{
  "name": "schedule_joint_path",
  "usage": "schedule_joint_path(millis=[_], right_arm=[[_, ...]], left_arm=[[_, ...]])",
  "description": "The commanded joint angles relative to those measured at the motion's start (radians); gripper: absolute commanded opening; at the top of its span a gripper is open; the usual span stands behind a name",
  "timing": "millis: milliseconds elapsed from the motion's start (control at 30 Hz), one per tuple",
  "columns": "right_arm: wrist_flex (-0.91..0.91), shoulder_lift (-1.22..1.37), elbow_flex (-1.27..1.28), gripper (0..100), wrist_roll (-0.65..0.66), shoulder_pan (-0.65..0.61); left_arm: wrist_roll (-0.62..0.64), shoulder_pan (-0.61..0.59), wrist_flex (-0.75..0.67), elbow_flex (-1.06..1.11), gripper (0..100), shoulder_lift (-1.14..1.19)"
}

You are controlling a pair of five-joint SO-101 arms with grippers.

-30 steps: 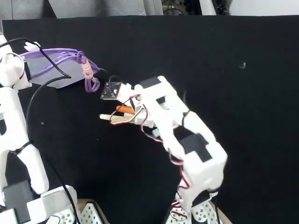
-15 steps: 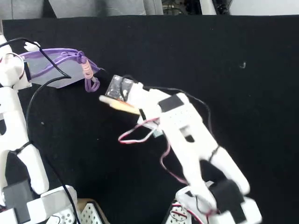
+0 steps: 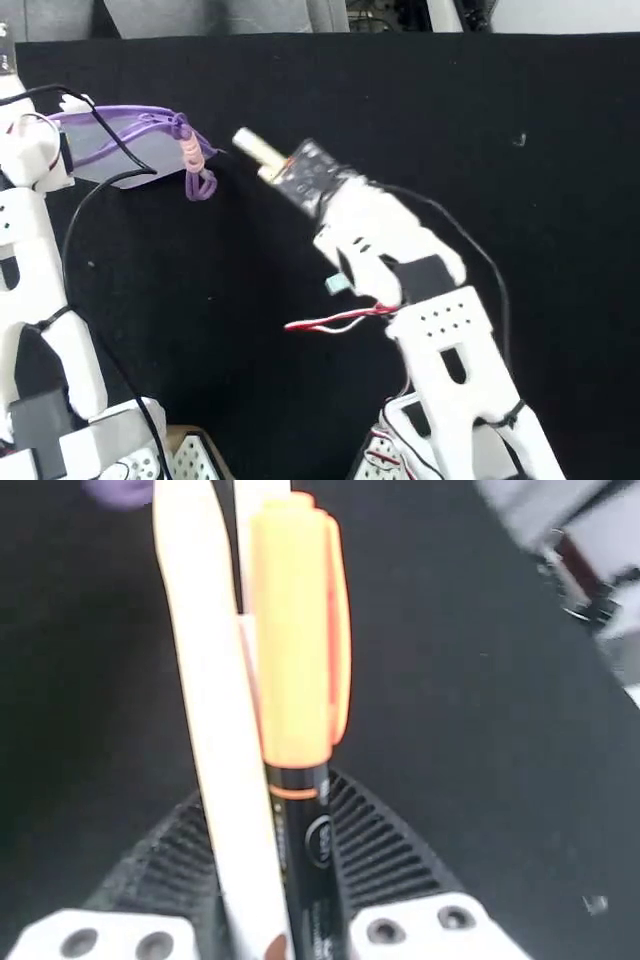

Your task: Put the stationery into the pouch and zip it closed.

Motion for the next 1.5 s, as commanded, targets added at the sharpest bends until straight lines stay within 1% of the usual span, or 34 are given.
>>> schedule_joint_path(millis=[0,233,433,567,667,800,867,1033,1167,1300,1400,1467], right_arm=[[-0.089,-0.051,-0.005,1.3,-0.078,0.04],[-0.172,-0.053,-0.007,1.1,-0.152,0.041],[-0.236,-0.061,-0.013,1.1,-0.215,0.043],[-0.276,-0.061,-0.016,1.1,-0.218,0.043],[-0.304,-0.074,-0.033,1.1,-0.226,0.06],[-0.322,-0.128,-0.079,1.1,-0.299,0.101],[-0.321,-0.145,-0.101,1.1,-0.316,0.104],[-0.322,-0.154,-0.145,1.1,-0.35,0.104],[-0.322,-0.159,-0.203,1.1,-0.376,0.106],[-0.322,-0.159,-0.248,1.1,-0.384,0.103],[-0.324,-0.159,-0.272,1.1,-0.436,0.103],[-0.358,-0.16,-0.282,1.1,-0.473,0.103]], left_arm=[[0.012,0.019,-0.002,0.065,3,0.071],[0.011,0.111,0.029,0.056,3,0.064],[0.005,0.245,0.224,-0.111,3,0.064],[0.005,0.315,0.342,-0.223,3,0.064],[0.009,0.369,0.387,-0.275,3,0.068],[0.011,0.447,0.433,-0.325,3,0.072],[0.011,0.478,0.459,-0.363,3,0.072],[0.048,0.527,0.545,-0.507,3,0.075],[0.06,0.567,0.588,-0.602,3,0.075],[0.06,0.582,0.592,-0.627,3,0.08],[0.06,0.579,0.592,-0.627,3,0.13],[0.06,0.578,0.591,-0.634,3,0.178]])
